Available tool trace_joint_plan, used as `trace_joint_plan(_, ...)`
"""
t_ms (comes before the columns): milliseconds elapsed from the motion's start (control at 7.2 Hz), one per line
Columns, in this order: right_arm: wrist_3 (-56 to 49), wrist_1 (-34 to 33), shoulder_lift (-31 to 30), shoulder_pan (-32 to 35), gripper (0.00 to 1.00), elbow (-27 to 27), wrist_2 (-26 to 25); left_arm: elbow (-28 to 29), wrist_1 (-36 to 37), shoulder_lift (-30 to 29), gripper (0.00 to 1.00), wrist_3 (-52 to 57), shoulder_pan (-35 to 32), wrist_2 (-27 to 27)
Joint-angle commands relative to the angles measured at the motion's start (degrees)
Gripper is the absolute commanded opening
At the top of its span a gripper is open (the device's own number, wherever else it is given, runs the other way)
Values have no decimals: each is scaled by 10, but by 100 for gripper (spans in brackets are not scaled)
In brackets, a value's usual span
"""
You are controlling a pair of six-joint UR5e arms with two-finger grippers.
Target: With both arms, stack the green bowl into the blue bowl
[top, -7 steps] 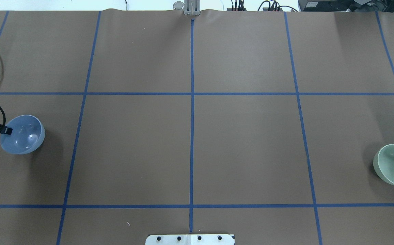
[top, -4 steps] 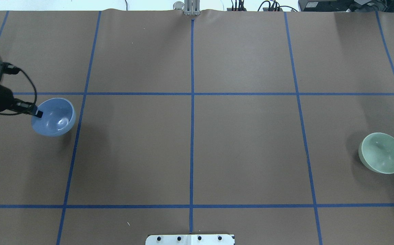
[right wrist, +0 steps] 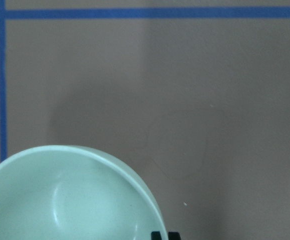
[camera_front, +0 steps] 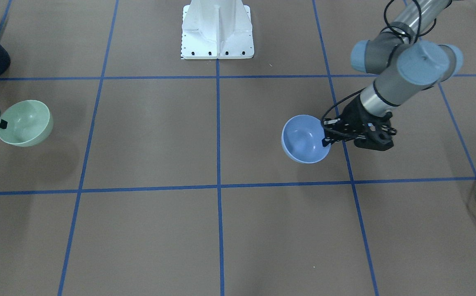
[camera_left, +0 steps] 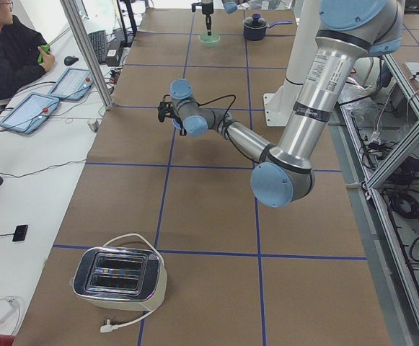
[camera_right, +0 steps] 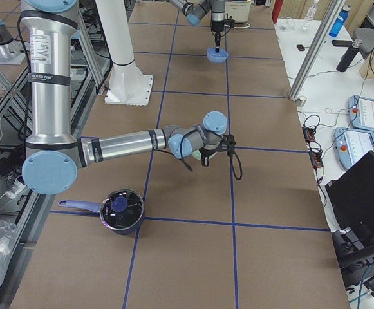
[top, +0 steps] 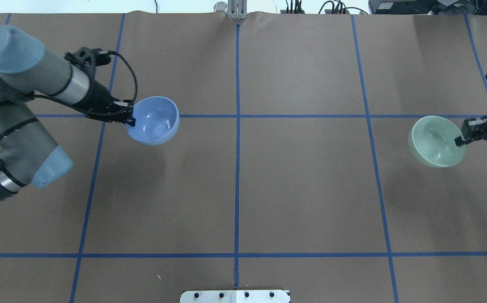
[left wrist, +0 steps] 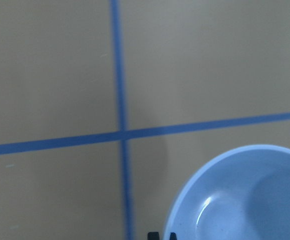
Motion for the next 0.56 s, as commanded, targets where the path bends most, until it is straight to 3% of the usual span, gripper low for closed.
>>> trace_joint_plan(0, 6, -155, 135, 3, 0, 8, 0, 3, 67, -78, 0, -70, 72, 70)
trace_joint_plan(417, 85, -187, 220, -26, 0, 2, -4, 60, 65, -131, 0, -108, 135, 151)
